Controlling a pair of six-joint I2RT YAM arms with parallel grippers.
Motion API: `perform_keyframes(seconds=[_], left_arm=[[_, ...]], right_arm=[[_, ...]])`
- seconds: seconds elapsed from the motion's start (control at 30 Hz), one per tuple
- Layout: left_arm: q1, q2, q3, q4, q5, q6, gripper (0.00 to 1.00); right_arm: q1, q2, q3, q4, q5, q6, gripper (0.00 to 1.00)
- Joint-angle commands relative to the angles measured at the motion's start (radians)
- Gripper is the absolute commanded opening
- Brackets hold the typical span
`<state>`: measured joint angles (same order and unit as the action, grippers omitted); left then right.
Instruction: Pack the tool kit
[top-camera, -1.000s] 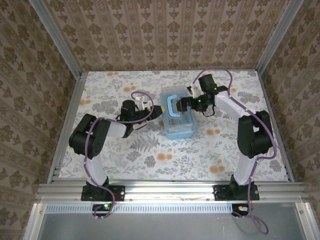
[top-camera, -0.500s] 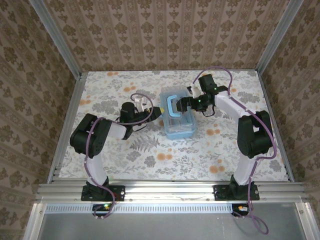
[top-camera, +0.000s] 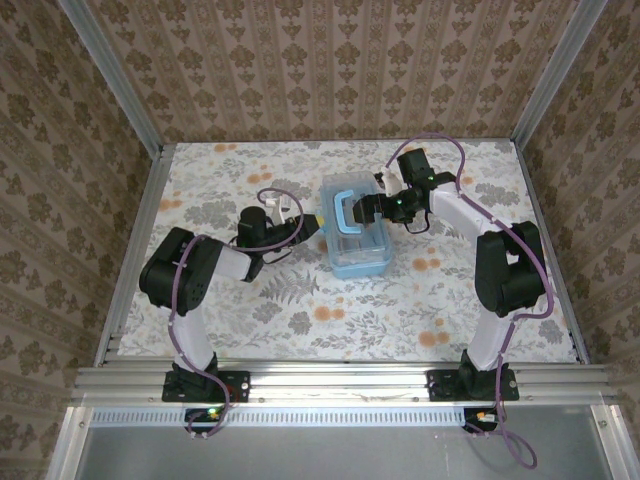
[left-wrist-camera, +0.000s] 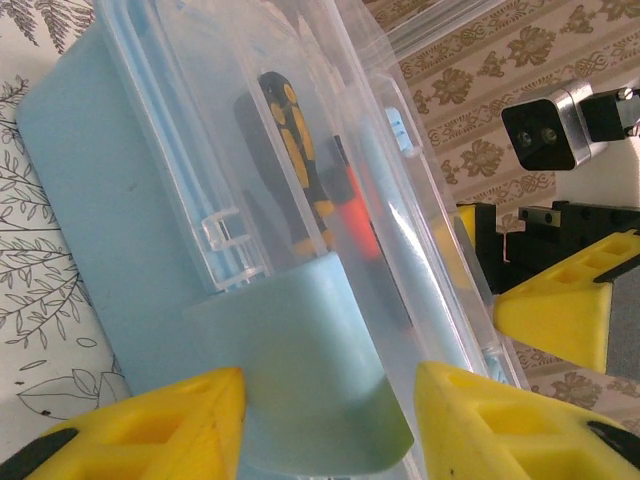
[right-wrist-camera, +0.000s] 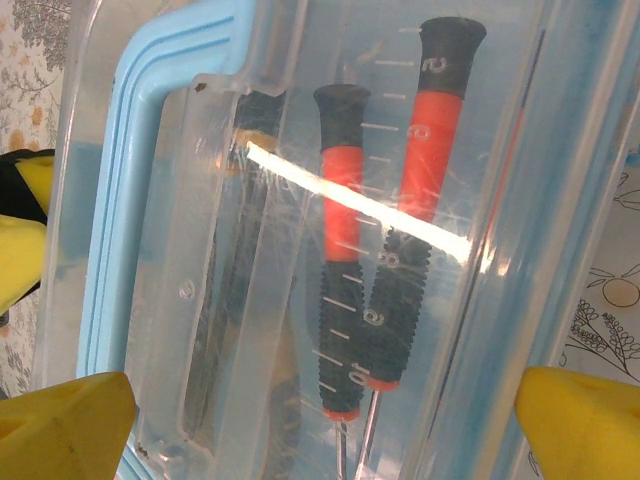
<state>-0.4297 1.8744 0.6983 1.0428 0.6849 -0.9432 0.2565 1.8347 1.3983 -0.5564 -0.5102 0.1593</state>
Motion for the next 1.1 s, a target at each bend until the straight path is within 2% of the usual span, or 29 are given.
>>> perform_keyframes(seconds=[0.0,0.33,1.07], left_arm=[[0.012,-0.001,0.023,0.02,0.023,-0.003,0.47],[0.012,0.014,0.029,0.038,0.025,-0.019,0.41],[-0.011,0.058,0.073,0.046,0.03,-0.04,0.37]], right_arm=[[0.015,0.014,-0.039,-0.028,-0.074,-0.008,1.0],[0.015,0.017,-0.041,-0.025,-0.077,-0.01,1.0],[0.016,0.021,-0.041,-0.028,-0.082,-0.014,1.0]])
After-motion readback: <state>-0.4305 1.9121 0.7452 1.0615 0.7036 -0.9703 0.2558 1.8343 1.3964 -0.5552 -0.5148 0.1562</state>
